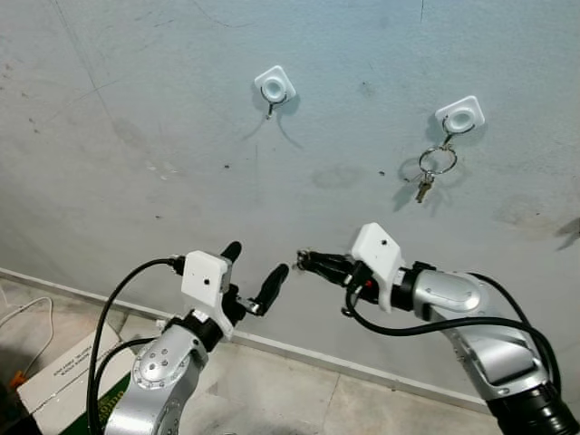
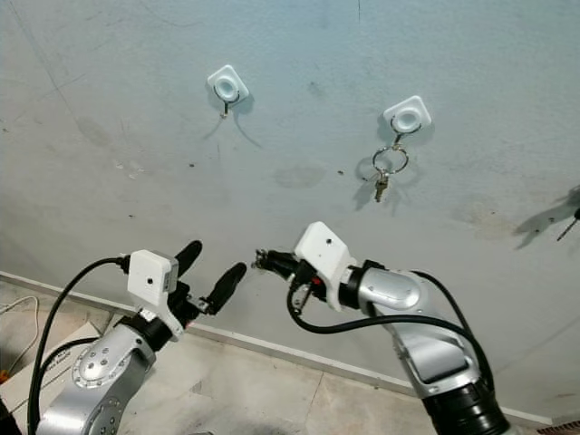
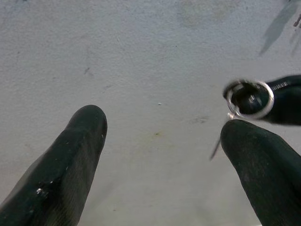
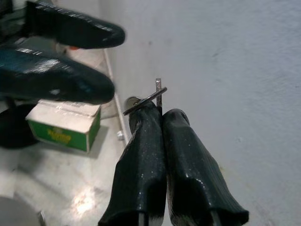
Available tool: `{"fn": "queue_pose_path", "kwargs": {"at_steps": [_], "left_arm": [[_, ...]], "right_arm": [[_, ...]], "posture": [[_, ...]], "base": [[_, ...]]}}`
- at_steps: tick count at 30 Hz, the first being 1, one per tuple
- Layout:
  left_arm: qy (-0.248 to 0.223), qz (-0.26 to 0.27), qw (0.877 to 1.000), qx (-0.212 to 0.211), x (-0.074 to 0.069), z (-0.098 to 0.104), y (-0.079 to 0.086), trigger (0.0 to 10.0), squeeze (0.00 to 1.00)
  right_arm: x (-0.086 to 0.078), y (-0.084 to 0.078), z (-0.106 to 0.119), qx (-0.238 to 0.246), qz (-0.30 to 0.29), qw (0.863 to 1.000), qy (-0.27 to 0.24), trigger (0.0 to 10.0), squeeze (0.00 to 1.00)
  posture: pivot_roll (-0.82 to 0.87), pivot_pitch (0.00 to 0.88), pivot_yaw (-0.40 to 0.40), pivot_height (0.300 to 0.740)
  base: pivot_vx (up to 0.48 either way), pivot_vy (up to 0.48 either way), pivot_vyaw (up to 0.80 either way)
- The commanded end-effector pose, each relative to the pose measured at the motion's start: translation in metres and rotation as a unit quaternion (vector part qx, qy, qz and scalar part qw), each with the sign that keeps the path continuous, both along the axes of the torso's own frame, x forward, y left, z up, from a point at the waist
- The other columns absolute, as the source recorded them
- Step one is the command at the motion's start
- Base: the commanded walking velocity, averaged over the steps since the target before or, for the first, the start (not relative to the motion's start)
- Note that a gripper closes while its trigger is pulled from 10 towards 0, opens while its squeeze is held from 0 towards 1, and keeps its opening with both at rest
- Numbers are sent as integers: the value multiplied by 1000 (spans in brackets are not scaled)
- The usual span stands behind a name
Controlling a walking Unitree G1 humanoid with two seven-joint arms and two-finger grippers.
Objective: Hang keys on a hook
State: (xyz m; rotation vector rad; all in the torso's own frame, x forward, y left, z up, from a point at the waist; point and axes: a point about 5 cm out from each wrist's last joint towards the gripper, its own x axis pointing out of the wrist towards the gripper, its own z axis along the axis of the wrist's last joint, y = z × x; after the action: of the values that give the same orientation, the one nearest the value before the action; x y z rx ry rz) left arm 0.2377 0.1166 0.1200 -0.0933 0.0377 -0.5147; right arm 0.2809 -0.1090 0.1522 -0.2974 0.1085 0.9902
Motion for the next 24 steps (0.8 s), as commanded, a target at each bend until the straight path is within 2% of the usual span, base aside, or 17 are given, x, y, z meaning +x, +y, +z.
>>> {"fn": "queue_pose_path", "kwargs": {"at_steps": [1, 7, 13, 18, 24], "left_arm": [[-3, 4, 1000, 5, 1, 1, 2, 10000, 0], [-3, 4, 1000, 6, 0, 1, 2, 10000, 0], [-4, 4, 1000, 7, 0, 1, 1, 10000, 0], [-4, 3, 1000, 8, 0, 0, 1, 10000, 0], [-5, 3, 1000, 10, 1, 0, 2, 10000, 0]], "right_arm": [[0, 2, 8, 19, -12, 1000, -11, 10000, 0], [4, 10, 16, 39, -32, 998, -26, 10000, 0], [15, 19, 35, 72, -69, 993, -68, 10000, 0], [25, 26, 55, 102, -110, 981, -120, 10000, 0], [30, 31, 68, 124, -139, 970, -156, 10000, 0]], "posture": [[52, 87, 10, 740], [52, 87, 10, 740], [57, 81, 7, 740], [65, 73, 8, 740], [68, 68, 8, 740]], "base": [[0, 0, 0], [0, 0, 0], [0, 0, 0], [0, 0, 0], [0, 0, 0]]}}
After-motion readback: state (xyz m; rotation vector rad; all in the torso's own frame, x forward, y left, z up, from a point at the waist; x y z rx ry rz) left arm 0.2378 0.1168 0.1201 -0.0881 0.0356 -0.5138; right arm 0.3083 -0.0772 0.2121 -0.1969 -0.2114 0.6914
